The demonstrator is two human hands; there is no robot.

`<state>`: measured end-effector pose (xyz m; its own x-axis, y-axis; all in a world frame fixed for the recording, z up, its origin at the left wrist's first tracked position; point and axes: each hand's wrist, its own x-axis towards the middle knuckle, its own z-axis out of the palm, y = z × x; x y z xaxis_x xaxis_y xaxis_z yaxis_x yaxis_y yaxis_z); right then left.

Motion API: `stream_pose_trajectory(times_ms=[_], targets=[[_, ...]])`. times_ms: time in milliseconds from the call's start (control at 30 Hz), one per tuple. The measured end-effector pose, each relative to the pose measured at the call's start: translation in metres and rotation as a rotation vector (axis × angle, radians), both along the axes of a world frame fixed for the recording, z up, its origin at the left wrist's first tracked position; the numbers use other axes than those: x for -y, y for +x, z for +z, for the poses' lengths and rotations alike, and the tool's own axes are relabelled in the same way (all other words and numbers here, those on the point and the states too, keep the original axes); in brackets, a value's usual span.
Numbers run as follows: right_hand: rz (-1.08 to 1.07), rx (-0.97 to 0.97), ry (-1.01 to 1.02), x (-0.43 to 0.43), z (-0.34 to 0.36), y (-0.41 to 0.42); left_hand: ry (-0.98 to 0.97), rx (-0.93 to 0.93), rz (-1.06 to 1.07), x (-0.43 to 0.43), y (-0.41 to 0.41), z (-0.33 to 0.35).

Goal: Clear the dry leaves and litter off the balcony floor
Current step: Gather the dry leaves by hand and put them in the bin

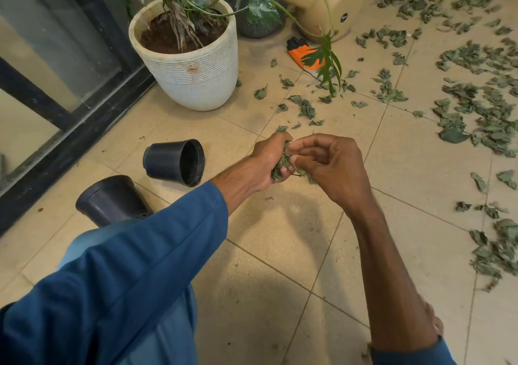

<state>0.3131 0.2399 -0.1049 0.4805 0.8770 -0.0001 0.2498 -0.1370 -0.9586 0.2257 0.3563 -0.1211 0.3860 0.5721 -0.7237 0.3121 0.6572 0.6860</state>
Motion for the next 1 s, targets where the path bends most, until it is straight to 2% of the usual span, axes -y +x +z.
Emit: stream_pose_trajectory(times_ms=[100,200,233,367,467,600,667,767,900,1000], targets=[[-0.048,-0.124,0.067,0.005,0.004,0.005,0.008,-0.003,-0.014,0.002,0.000,0.004],[-0.189,-0.193,0.041,0.014,-0.010,0.029,-0.005,0.004,-0.046,0.003,-0.001,0.007],[-0.258,-0.168,0.009,0.018,-0.023,0.042,-0.010,0.005,-0.049,0.002,-0.002,0.008],[-0.486,0.127,-0.291,0.037,-0.085,0.084,-0.025,0.009,-0.071,0.001,-0.007,0.010],[-0.473,0.175,-0.432,0.042,-0.113,0.093,-0.028,0.013,-0.094,-0.001,-0.010,0.012],[-0.239,0.236,-0.485,0.028,-0.130,0.085,-0.031,0.033,-0.113,-0.003,-0.011,0.016],[-0.183,0.341,-0.502,0.021,-0.140,0.079,-0.032,0.035,-0.123,-0.002,-0.012,0.016],[-0.215,0.444,-0.500,0.023,-0.148,0.075,-0.034,0.027,-0.140,-0.001,-0.011,0.015],[-0.361,0.414,-0.498,0.041,-0.148,0.078,-0.032,0.025,-0.151,-0.001,-0.011,0.015],[-0.392,0.390,-0.497,0.052,-0.146,0.084,-0.041,0.026,-0.161,-0.001,-0.011,0.017]])
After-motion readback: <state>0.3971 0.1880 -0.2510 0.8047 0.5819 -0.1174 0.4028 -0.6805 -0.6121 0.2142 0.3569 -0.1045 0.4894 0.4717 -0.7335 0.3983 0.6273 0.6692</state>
